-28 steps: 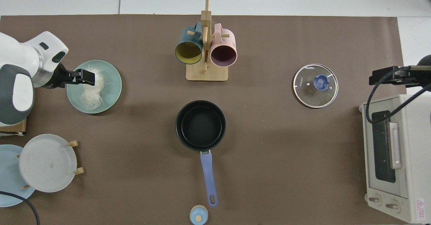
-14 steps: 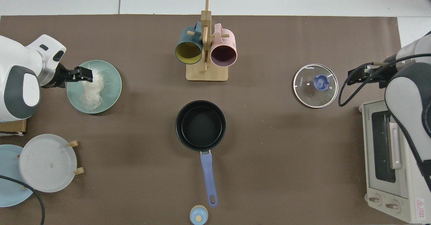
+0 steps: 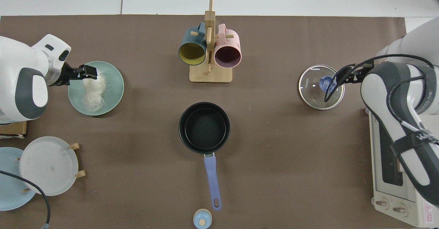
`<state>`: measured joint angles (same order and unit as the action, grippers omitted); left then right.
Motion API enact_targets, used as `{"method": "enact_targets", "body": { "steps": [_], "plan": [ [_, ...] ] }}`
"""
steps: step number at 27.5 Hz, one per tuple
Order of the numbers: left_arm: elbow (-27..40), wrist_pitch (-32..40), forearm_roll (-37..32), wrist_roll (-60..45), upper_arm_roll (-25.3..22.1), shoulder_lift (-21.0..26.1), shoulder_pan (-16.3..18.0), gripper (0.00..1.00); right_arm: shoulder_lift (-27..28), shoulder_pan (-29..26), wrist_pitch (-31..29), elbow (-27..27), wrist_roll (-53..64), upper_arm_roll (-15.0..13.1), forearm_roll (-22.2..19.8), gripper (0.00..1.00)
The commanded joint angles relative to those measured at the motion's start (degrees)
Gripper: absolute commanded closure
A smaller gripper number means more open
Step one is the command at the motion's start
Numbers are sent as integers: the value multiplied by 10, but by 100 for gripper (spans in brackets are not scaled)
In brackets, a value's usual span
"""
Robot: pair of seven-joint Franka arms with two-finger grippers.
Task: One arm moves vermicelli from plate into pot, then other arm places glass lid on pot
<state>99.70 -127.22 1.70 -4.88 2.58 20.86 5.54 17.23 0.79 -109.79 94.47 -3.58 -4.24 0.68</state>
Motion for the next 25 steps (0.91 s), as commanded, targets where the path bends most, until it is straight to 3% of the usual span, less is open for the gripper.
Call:
{"method": "enact_targets", "body": {
  "steps": [1,17,25],
  "plan": [
    [7,-31,4,-14,-3,12,-5,1,17,0,-34,9,-8,1,6,0],
    [8,-55,-24,13,3,31,-15,1,82,19,-137,5,-9,3,7,0],
    [13,-61,-24,26,3,37,-13,1,96,16,-133,13,-9,4,13,0]
  ]
}}
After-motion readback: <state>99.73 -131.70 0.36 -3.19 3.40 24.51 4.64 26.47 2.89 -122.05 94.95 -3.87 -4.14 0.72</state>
